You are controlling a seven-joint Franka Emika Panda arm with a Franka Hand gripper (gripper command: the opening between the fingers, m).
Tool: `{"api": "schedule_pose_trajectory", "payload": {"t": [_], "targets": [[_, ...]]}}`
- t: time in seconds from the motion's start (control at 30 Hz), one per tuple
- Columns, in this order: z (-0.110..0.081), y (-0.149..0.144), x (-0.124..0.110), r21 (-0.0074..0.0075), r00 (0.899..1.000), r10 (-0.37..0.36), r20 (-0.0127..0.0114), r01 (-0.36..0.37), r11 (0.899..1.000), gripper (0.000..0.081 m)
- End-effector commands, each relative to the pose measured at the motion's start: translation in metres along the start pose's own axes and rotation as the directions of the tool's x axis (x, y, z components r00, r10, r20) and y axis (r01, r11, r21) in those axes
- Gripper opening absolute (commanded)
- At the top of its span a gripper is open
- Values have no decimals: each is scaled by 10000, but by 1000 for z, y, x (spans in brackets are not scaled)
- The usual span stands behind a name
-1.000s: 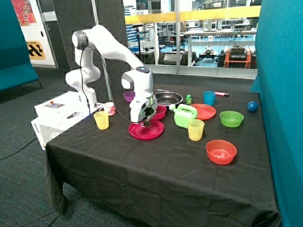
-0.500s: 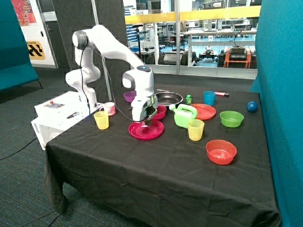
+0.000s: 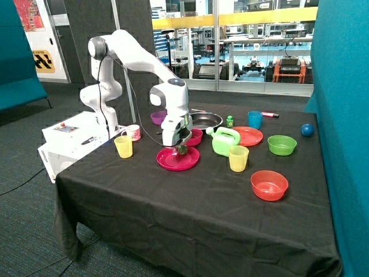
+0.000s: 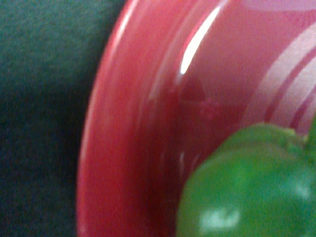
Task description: Serve the vegetables in different plates
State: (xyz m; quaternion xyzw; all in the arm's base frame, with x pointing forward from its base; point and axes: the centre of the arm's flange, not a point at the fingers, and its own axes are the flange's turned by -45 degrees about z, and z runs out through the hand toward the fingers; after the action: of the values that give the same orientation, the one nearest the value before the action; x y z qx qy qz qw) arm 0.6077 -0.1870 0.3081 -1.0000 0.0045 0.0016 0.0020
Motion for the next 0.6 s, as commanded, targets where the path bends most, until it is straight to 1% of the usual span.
{"api": "schedule_pose_trajectory", "payload": {"t": [0.0,0.17,0.3,0.57], "targets": [[0,-9,-8,-41,9999,-145,-32,145,9999,808],[0,-5,-14,-41,9999,-97,-33,97,9999,808],[-5,-1,-16,-41,10000,-61,-33,60,10000,808],[-21,9,-18,-41,10000,-44,-33,44,10000,808]]}}
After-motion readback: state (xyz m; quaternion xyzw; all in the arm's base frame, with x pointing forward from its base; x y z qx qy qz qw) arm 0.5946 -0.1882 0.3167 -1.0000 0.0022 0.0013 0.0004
